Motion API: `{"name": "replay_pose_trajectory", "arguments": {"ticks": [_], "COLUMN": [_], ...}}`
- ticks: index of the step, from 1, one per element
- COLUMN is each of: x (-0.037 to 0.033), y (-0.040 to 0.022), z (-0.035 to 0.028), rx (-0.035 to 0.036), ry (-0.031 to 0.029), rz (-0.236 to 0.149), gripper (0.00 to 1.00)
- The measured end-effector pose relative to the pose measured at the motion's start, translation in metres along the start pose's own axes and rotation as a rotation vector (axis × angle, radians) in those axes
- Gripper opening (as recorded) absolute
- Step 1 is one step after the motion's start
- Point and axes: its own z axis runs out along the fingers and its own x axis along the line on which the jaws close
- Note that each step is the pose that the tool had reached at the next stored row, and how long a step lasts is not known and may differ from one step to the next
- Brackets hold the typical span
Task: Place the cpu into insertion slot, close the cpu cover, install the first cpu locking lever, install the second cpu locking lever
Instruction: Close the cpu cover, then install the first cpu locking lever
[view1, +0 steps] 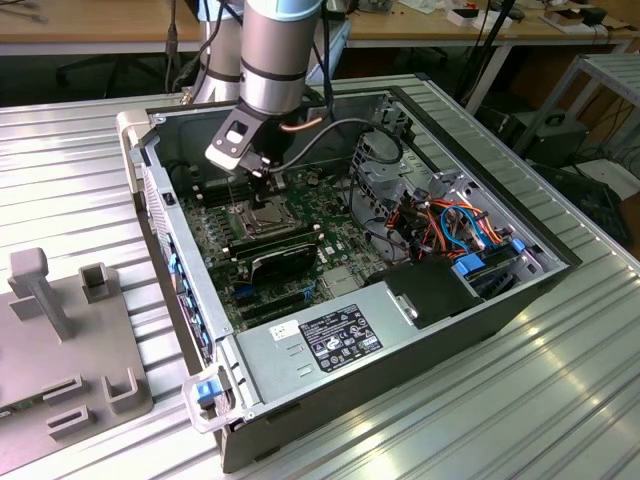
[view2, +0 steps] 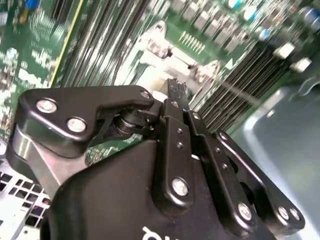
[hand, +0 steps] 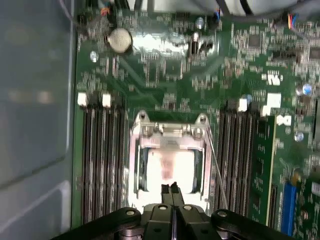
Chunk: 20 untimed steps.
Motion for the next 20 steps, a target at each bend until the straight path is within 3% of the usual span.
{"name": "replay_pose_trajectory", "arguments": {"ticks": [2,15,20], "x": [-0.0001,0.0000,-0.0002], "y": [0.0051,0.0056,0.0056], "z": [0.0000,-0.0001,-0.0049], "rx": [0.0000,0.0000,0.0000], "ry": [-0.0001,0.0000,0.0000], "rz": [0.000,0.000,0.000], "gripper": [0.11,0.11,0.11]}}
